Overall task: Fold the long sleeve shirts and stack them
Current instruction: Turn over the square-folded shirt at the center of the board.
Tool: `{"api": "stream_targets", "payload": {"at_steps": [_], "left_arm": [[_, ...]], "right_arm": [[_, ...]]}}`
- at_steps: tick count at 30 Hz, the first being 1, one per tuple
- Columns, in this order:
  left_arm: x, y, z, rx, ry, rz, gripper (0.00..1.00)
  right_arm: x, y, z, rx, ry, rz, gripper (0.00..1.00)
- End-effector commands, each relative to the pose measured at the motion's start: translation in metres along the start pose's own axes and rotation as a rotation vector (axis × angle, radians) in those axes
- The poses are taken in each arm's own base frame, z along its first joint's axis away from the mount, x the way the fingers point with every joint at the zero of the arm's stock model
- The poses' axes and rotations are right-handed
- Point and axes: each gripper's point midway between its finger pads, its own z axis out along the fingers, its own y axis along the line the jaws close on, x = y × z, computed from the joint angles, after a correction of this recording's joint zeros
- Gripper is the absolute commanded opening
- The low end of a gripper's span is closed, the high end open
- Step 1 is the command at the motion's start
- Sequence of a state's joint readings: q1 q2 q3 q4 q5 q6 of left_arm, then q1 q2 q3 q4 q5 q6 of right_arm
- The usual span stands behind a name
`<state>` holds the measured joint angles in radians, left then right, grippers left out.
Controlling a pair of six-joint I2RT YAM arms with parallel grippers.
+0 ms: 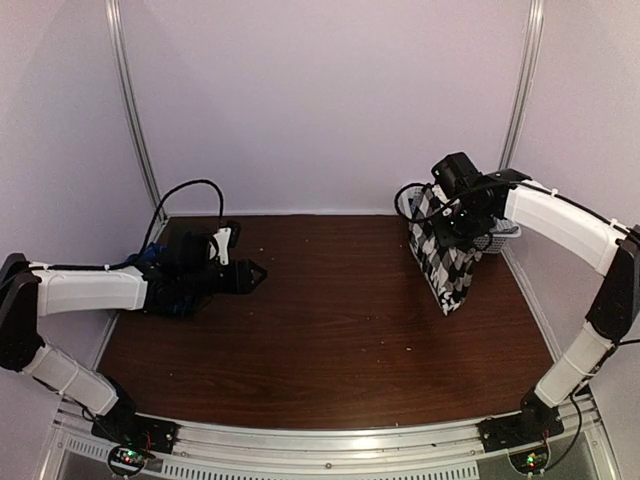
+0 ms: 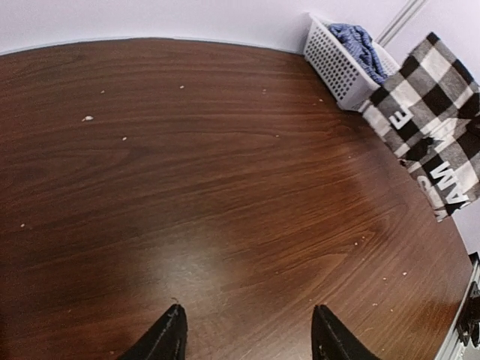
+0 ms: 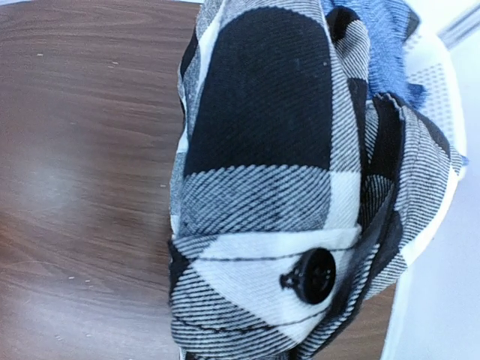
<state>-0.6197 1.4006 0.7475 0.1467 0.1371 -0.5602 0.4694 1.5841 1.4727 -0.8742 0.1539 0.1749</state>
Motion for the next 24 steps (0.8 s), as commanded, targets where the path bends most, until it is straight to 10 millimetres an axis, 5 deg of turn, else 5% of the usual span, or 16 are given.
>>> {"api": "stream_targets", "payload": {"at_steps": [1, 5, 10, 18, 24], "left_arm": [[-0.006, 0.020, -0.009, -0.065, 0.031, -0.043, 0.58], [-0.012, 0.027, -0.014, -0.088, 0.020, -0.045, 0.59], [-0.009, 0.032, -0.020, -0.119, 0.029, -0.044, 0.59], [-0.002, 0.046, -0.027, -0.184, 0.018, -0.046, 0.59], [-0.008, 0.046, -0.035, -0.205, 0.005, -0.020, 0.59]], "right_arm": [[0.013, -0.035, -0.010, 0.426, 0.040, -0.071, 0.00], [0.027, -0.015, 0.005, 0.576, 0.080, -0.174, 0.00], [0.054, 0.050, 0.020, 0.588, 0.105, -0.293, 0.03], [0.105, 0.170, 0.026, 0.484, 0.091, -0.463, 0.29], [0.136, 0.232, 0.020, 0.395, 0.066, -0.509, 0.55]]}}
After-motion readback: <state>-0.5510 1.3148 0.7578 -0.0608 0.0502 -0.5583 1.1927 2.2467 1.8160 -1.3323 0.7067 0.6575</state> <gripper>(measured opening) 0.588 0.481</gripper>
